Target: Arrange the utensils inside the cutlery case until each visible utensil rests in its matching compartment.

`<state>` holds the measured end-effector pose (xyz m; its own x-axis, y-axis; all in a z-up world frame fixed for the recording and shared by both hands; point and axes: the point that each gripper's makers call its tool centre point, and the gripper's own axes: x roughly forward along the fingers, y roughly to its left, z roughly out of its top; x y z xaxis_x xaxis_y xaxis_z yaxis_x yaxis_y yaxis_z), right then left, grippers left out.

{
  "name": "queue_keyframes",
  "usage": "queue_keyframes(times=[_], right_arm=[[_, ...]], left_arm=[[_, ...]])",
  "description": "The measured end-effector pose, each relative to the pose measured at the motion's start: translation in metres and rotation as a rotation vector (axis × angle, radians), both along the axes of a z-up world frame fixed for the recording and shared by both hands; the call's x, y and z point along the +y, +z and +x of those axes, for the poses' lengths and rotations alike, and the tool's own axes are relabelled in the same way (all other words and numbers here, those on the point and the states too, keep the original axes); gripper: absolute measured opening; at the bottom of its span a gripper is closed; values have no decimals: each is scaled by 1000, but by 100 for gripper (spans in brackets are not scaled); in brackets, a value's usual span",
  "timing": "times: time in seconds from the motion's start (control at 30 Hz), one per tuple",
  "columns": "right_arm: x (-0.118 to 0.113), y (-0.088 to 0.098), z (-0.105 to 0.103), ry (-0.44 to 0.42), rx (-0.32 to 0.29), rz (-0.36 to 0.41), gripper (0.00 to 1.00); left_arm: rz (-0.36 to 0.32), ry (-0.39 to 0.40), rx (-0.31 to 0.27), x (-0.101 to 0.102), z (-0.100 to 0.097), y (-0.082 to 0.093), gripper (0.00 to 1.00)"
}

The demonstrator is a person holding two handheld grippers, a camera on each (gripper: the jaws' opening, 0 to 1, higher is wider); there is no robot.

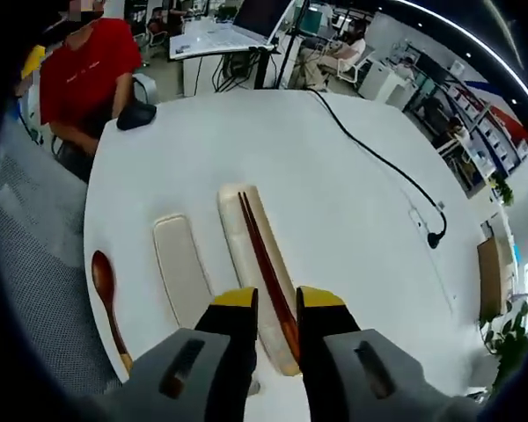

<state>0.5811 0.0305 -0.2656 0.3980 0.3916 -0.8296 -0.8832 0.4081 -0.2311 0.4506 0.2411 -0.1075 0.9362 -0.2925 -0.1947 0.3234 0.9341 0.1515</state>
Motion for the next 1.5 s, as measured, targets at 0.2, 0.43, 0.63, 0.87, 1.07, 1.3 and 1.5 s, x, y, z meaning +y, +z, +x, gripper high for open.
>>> queue_keyframes(times=[0.2,0.43,0.63,0.87,1.07,1.3,1.5], right_arm=[[-12,2,-11,-23,13,3,14],[-23,-1,-20,-32,16,-2,15],[-26,-1,-24,-39,22,5,15],[-30,3,-27,-43,15,11,16],[-33,6,-33,-43,15,15,16],[-33,5,-43,-40,24,21,16],[-32,7,-55,-31,30,29,16]], left_arm=[[6,-3,-4,1,1,-2,50],[10,-4,-8,0,0,0,50],[13,-5,-10,-1,0,1,50],[11,-2,-15,0,0,2,50],[13,-5,-16,-1,0,3,50],[15,-4,-18,-2,0,3,50],[21,-8,-14,-3,-1,2,50]])
